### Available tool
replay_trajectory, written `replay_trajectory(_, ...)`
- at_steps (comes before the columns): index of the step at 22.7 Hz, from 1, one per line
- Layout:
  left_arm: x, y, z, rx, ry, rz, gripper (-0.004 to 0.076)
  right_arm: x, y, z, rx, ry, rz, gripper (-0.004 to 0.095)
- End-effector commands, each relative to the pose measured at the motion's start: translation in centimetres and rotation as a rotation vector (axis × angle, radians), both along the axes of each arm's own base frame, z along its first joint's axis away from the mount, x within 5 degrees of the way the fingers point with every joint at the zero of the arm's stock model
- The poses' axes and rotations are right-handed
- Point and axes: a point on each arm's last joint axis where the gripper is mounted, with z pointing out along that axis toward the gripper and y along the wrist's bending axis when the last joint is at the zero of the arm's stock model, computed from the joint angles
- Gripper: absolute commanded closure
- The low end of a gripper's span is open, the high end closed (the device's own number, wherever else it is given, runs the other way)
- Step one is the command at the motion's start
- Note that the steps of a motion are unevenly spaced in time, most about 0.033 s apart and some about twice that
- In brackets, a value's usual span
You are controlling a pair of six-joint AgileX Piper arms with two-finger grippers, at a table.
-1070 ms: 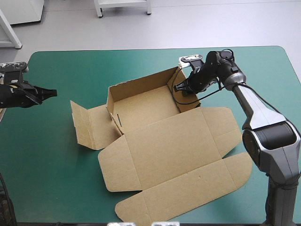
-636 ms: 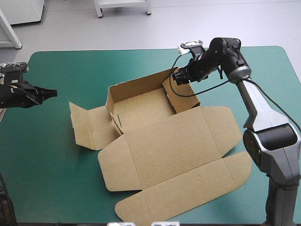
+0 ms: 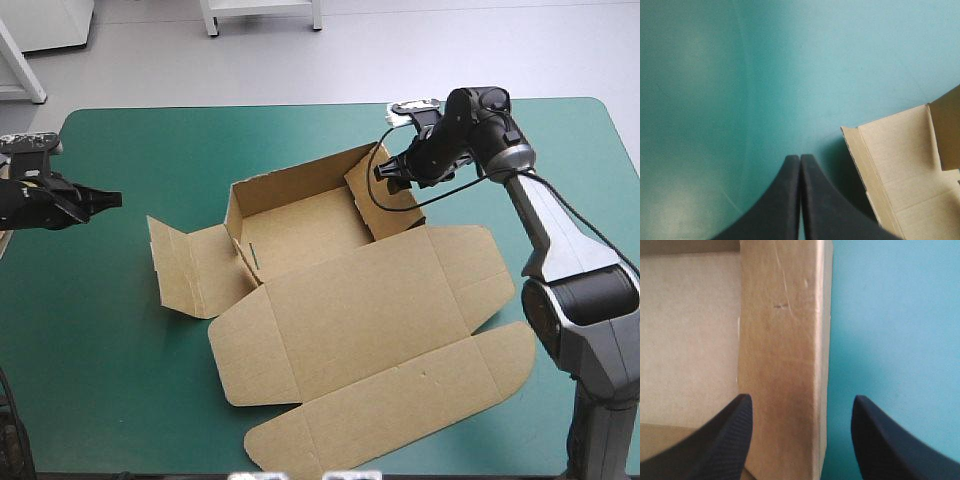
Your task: Fold the box
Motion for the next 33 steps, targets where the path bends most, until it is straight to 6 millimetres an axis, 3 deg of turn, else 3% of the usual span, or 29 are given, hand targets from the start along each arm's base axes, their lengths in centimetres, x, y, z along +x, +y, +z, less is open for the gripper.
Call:
replay_trajectory(1,-0.4,-0.2,2.0,0.000,-0.098,0.014,0.0733,-1.8,-0.2,4.0,0.026,-0.097,0.024,0.0353)
replay_trajectory(6,-0.4,-0.2,2.0,0.000,-0.102,0.014,0.0733,-1.5,-0.1,3.5,0.021,-0.088,0.027,0.0353)
replay_trajectory(12,-0.4,-0.2,2.0,-0.003,-0.099,0.013,0.0733,-0.4,0.3,0.6,0.013,-0.012,0.027,0.0352)
replay_trajectory(21,-0.4,-0.3,2.1,-0.018,-0.103,0.008,0.0733,0.3,0.7,-2.2,0.015,0.057,0.030,0.0354)
replay_trajectory(26,-0.4,-0.3,2.0,-0.020,-0.097,0.006,0.0733,0.5,0.8,-2.5,0.025,0.064,0.029,0.0364)
replay_trajectory(27,-0.4,-0.3,2.0,-0.020,-0.095,0.005,0.0733,0.5,0.8,-2.5,0.025,0.064,0.029,0.0391)
replay_trajectory(28,-0.4,-0.4,2.0,-0.020,-0.095,0.005,0.0733,0.4,0.8,-2.5,0.024,0.070,0.031,0.0524)
replay_trajectory(29,-0.4,-0.4,2.0,-0.020,-0.095,0.005,0.0733,0.4,0.8,-2.5,0.018,0.073,0.032,0.0743)
replay_trajectory(30,-0.4,-0.4,2.0,-0.020,-0.095,0.005,0.0733,0.4,0.8,-2.6,0.011,0.070,0.037,0.0874)
replay_trajectory(33,-0.4,-0.3,2.0,-0.020,-0.095,0.005,0.0733,0.4,0.4,-2.0,-0.025,0.042,0.037,0.0907)
